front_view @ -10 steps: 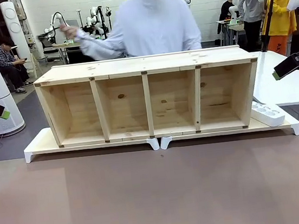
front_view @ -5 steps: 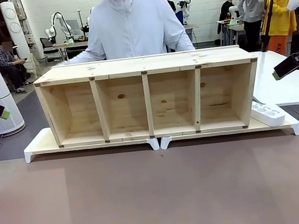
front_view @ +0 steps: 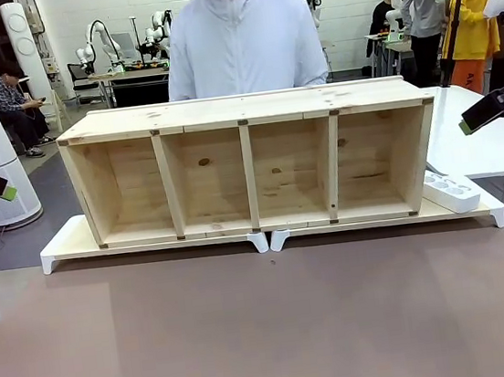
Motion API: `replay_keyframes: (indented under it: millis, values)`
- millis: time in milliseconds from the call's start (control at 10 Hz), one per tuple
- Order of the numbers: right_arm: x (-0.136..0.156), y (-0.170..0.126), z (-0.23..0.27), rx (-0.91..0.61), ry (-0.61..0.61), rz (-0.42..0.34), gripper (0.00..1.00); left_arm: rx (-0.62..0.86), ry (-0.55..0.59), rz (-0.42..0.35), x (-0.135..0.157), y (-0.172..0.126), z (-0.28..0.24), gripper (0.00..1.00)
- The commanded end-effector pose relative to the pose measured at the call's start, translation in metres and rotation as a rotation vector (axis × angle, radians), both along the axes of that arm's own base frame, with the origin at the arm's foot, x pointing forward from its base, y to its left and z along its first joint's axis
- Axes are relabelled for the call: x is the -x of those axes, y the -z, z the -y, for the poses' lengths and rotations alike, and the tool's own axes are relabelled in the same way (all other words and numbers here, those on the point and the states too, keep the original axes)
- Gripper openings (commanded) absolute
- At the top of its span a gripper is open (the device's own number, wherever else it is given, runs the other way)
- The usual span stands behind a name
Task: Perform cable management.
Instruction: When the cord part of the Power Cable appears at the lower middle area of the table and stops, grasp the cord part of the Power Cable.
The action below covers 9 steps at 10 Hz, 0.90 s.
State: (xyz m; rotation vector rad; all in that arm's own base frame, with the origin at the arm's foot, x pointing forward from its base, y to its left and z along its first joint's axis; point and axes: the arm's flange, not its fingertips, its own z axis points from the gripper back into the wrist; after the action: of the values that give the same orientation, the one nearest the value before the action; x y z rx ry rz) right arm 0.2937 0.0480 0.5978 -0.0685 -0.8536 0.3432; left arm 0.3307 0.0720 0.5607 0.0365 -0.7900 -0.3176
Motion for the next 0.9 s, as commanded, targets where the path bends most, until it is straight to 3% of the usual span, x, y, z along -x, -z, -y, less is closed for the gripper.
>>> replay_keyframes:
  millis: [0, 800]
  values:
    - [-0.0011, -0.0002, 0.0026, 0.013, -0.003, 0.005, 1.0, 0.001, -0.004, -0.007, 0.0003, 0.0008, -0.0008, 1.0]
    - [-0.0011, -0.0002, 0.0026, 0.013, -0.003, 0.005, 1.0, 0.001, -0.004, -0.007, 0.0003, 0.0008, -0.0008, 1.0]
